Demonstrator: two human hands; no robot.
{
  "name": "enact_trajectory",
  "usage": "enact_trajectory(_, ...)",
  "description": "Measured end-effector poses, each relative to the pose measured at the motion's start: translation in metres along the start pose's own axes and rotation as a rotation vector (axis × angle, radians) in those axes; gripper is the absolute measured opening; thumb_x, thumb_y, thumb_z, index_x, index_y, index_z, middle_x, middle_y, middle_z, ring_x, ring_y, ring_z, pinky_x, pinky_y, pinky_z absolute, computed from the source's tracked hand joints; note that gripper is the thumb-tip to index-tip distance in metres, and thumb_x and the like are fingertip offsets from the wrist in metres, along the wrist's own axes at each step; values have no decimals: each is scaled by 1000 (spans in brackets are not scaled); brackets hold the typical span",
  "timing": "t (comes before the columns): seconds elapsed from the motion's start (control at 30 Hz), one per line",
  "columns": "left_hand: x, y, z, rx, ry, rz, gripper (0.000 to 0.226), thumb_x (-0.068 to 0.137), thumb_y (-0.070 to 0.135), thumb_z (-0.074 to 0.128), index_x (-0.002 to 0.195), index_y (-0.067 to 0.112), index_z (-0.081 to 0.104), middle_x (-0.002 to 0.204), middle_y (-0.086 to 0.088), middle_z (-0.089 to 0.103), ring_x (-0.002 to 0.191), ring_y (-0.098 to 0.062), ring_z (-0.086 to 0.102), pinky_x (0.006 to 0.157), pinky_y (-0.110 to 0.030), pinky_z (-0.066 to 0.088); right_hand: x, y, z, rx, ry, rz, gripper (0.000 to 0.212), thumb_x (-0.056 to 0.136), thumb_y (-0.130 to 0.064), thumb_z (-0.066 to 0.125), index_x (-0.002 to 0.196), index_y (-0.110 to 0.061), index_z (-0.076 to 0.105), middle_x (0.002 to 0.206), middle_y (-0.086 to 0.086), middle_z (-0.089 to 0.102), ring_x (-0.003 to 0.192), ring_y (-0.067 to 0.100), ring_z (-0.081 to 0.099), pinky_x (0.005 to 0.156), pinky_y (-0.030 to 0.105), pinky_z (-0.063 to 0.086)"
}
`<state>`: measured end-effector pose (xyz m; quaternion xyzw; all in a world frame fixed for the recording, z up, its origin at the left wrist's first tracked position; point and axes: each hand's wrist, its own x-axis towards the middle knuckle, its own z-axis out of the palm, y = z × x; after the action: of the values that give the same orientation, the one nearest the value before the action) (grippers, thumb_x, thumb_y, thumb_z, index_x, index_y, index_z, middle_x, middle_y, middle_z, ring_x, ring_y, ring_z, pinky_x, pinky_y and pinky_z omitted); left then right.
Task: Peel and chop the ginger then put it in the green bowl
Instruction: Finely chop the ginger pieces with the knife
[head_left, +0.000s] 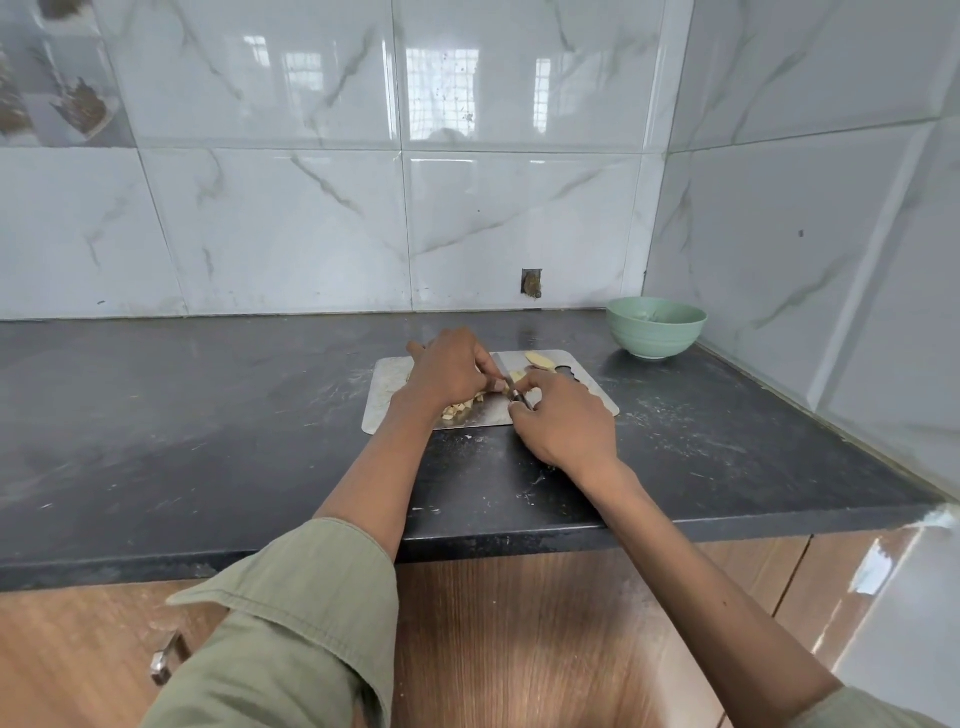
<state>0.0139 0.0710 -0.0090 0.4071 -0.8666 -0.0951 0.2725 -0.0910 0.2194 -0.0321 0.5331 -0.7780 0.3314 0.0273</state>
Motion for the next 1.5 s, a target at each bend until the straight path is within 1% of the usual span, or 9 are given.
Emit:
enact_trajectory(0.2, 0, 1, 0, 24, 5, 1, 7, 79, 33, 88, 80, 38, 83, 76, 17, 73, 95, -11, 59, 89, -44, 28, 0, 2, 1, 27, 34, -22, 29, 92, -37, 55, 120, -33, 63, 113, -1, 67, 105, 28, 62, 77, 36, 45)
enact_trajectory(0.3, 0, 1, 0, 15, 0, -5, 7, 78, 33, 88, 81, 37, 83, 78, 16, 74, 96, -11, 59, 91, -45, 29, 0, 3, 1, 46, 33, -23, 30, 92, -37, 55, 121, -33, 62, 114, -1, 68, 106, 28, 62, 76, 36, 44)
enact_trajectory(0.53, 2, 0, 0, 35, -10, -5, 10, 75, 39, 90, 82, 35, 84, 79, 15, 74, 98, -11, 60, 94, -44, 31, -2, 4, 0, 113, 34, 1, 23, 90, -38, 55, 113, -37, 61, 104, -5, 69, 100, 27, 62, 74, 36, 43)
enact_trajectory(0.73, 1, 0, 0, 35, -13, 11, 8, 76, 37, 89, 82, 36, 84, 81, 13, 75, 97, -11, 58, 83, -40, 25, -3, 3, 0, 72, 29, -11, 26, 90, -37, 54, 115, -33, 61, 114, -1, 67, 107, 30, 60, 78, 38, 45)
enact_trajectory(0.87, 1, 1, 0, 36, -25, 2, 8, 76, 38, 89, 81, 35, 84, 81, 14, 75, 97, -11, 59, 84, -41, 26, -3, 3, -1, 96, 39, -2, 25, 90, -36, 54, 114, -33, 62, 112, -2, 68, 103, 29, 61, 77, 37, 45)
enact_trajectory(1.07, 0, 2, -1, 28, -23, 6, 6, 78, 35, 89, 81, 34, 84, 81, 13, 75, 94, -9, 58, 82, -40, 24, -6, 0, -2, 67, 29, 0, 27, 90, -36, 54, 115, -32, 63, 115, -1, 67, 106, 29, 61, 81, 38, 48)
enact_trajectory(1.23, 1, 1, 0, 23, -27, 2, 6, 77, 34, 89, 79, 36, 83, 80, 15, 75, 94, -8, 57, 86, -42, 26, -7, 0, -3, 62, 30, -4, 28, 90, -35, 55, 116, -31, 63, 115, 0, 68, 104, 29, 61, 81, 38, 50)
enact_trajectory(1.43, 1, 1, 0, 28, -35, -3, 6, 77, 34, 89, 79, 35, 83, 78, 14, 75, 96, -9, 59, 88, -42, 28, -8, -3, -3, 39, 41, -15, 25, 90, -33, 56, 113, -28, 65, 113, 2, 68, 104, 31, 62, 79, 39, 48)
enact_trajectory(1.5, 2, 0, 1, 12, -45, -3, 7, 77, 32, 89, 76, 34, 83, 74, 15, 74, 95, -10, 62, 92, -43, 33, -7, -3, -3, 27, 34, -11, 26, 90, -31, 56, 114, -28, 66, 115, 2, 67, 104, 31, 62, 76, 37, 44)
